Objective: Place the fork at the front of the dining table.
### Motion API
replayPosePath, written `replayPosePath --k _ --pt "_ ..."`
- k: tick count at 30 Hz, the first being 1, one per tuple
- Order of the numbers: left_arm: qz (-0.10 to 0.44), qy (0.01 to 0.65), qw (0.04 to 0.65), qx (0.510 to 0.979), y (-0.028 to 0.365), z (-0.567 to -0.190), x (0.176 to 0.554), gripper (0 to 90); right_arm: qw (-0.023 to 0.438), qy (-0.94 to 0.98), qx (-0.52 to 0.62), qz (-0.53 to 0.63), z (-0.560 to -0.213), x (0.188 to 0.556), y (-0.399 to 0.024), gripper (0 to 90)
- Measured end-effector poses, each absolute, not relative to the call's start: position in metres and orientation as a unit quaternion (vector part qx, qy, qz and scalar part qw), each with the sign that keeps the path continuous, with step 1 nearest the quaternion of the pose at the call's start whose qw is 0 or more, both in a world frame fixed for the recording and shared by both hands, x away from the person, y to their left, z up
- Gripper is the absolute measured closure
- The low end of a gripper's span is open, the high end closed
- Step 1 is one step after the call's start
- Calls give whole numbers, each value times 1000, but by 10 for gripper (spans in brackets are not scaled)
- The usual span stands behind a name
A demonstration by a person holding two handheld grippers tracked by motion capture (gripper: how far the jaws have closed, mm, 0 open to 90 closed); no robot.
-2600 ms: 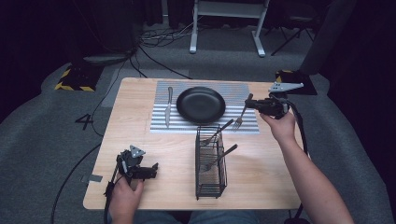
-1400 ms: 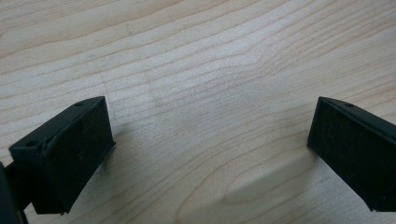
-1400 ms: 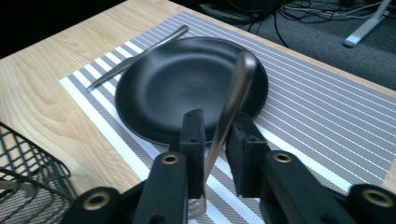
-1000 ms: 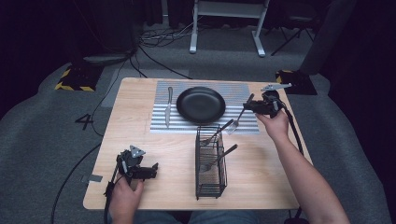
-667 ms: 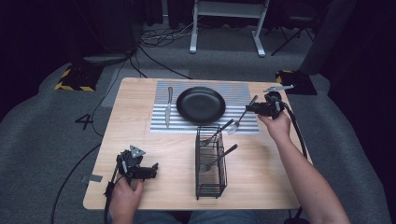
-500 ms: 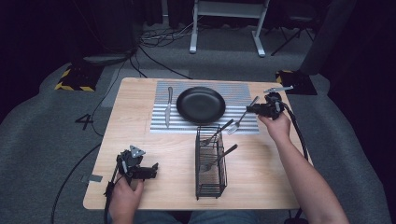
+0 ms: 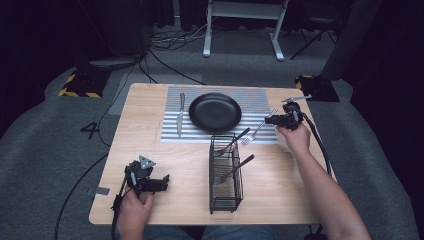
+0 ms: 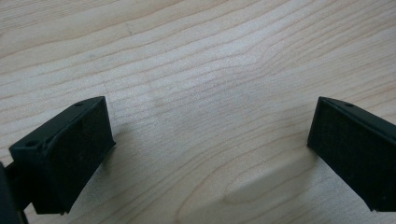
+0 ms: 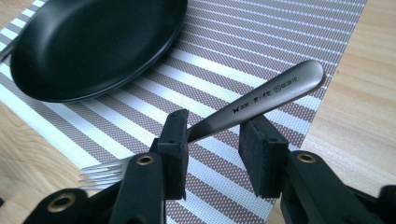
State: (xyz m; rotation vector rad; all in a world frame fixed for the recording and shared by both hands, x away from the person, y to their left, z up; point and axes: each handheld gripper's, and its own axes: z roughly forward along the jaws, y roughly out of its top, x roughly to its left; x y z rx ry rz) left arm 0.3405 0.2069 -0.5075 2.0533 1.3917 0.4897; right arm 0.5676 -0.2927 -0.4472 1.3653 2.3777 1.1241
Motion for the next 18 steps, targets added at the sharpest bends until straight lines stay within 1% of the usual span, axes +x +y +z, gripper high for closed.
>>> replayPosePath --k 5,9,14,18 --pt "185 525 302 774 207 -507 341 1 86 799 464 372 -455 570 -291 624" --pt "185 525 302 774 207 -507 340 2 86 800 467 367 -458 571 -290 604" --pt "185 524 302 774 207 -507 340 2 89 795 470 372 -456 570 -290 591" --pt "185 525 302 774 207 -508 340 2 87 789 474 382 -450 565 -288 551"
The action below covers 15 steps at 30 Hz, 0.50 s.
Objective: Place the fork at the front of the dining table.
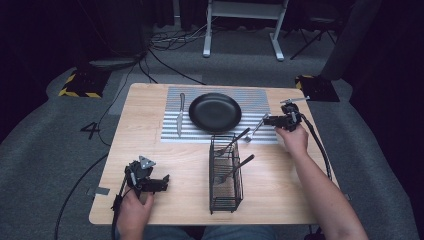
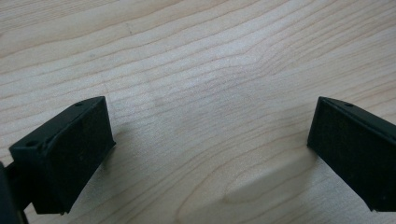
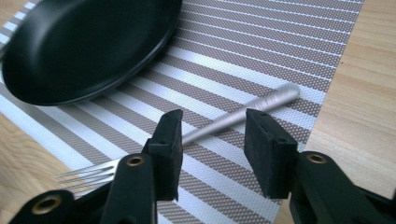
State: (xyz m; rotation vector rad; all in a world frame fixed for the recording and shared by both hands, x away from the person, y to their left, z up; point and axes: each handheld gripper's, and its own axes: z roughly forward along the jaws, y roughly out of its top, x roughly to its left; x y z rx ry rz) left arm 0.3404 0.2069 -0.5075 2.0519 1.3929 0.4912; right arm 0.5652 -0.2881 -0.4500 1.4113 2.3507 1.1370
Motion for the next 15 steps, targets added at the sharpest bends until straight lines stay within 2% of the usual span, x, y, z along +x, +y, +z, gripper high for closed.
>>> replayPosePath --k 4,15 --pt "185 524 302 774 207 -507 340 2 84 795 466 380 -448 558 -276 478" --pt "185 525 302 774 207 -507 340 2 97 815 481 308 -477 558 -243 434"
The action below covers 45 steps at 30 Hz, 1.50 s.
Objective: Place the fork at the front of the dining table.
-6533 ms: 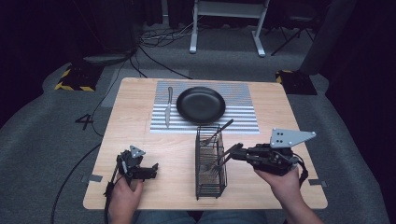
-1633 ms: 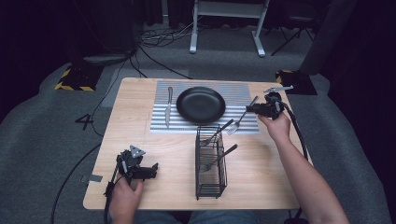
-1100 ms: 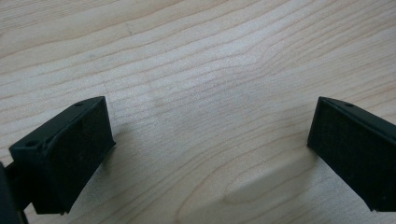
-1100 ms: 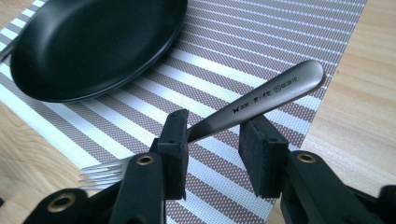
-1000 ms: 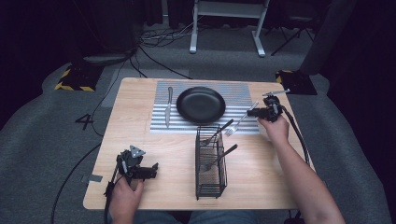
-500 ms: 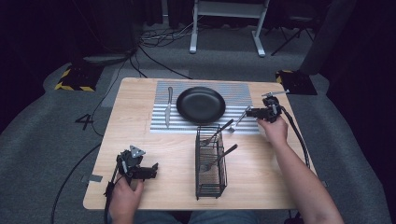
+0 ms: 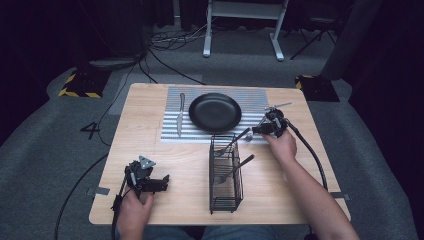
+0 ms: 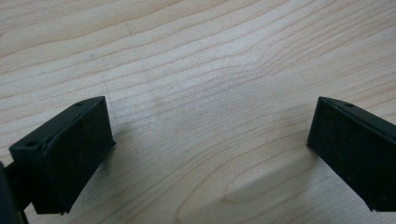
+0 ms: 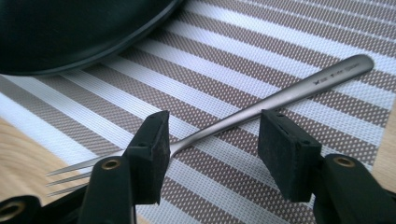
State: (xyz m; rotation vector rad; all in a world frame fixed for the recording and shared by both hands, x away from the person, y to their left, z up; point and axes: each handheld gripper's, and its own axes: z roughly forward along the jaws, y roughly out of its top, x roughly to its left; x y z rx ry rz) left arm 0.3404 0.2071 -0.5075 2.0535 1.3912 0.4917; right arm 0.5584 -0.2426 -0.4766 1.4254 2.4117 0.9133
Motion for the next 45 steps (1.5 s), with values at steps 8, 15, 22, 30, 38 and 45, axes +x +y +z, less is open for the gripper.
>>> replayPosePath --k 8,15,22,30,38,45 --pt "185 525 302 774 207 -508 340 2 121 812 484 302 -483 560 -225 413" --pt "184 526 302 774 207 -507 340 2 154 828 458 282 -483 562 -215 534" --pt "184 525 302 774 207 -508 340 2 122 833 448 300 -475 570 -225 855" --pt "184 526 302 774 207 -508 340 2 116 811 488 300 -478 568 -234 553" --pt "184 526 302 774 207 -508 340 2 129 817 482 288 -482 562 -212 485" --pt "184 525 302 774 207 -508 340 2 157 830 464 267 -481 560 -208 601"
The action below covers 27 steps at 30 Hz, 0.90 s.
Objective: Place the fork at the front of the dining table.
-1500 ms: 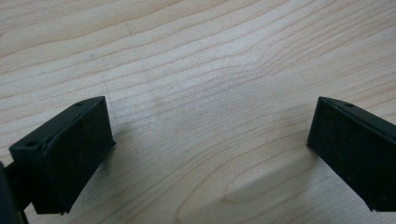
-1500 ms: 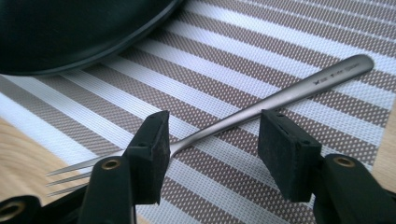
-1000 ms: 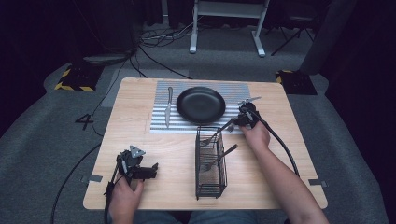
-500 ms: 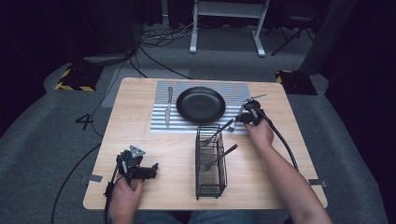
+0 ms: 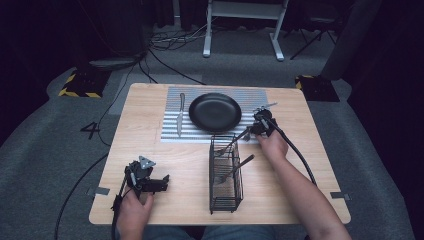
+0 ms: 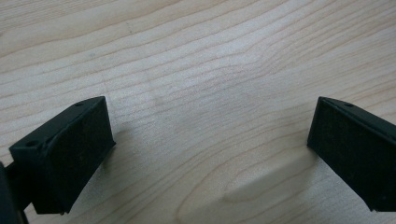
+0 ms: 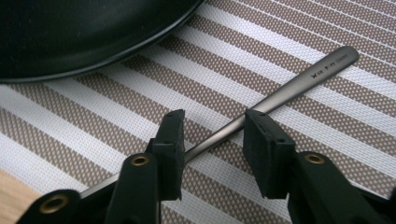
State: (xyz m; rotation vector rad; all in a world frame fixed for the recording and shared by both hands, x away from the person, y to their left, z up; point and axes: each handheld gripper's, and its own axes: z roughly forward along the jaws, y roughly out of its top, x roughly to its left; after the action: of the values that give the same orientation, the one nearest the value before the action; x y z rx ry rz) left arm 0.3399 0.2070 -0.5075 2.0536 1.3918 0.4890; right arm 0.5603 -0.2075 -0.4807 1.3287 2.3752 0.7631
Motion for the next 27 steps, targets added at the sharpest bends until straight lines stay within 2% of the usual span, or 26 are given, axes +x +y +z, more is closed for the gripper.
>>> replayPosePath --k 3,4,10,15,24,25,27 --pt "184 525 302 774 207 -508 340 2 159 837 456 257 -479 559 -209 654" --pt "184 526 302 774 207 -508 340 2 158 846 444 251 -475 557 -211 708" --pt "184 526 302 774 207 -508 340 2 172 846 447 235 -473 566 -222 777" --pt "184 526 302 774 207 -508 340 2 146 821 482 271 -477 580 -236 772" --pt "184 526 302 774 207 -508 340 2 129 820 465 306 -483 587 -228 792" --pt "184 526 302 774 207 -508 340 2 135 820 465 305 -483 588 -226 783" --pt "184 526 302 774 207 -508 340 2 148 814 473 304 -484 588 -224 692"
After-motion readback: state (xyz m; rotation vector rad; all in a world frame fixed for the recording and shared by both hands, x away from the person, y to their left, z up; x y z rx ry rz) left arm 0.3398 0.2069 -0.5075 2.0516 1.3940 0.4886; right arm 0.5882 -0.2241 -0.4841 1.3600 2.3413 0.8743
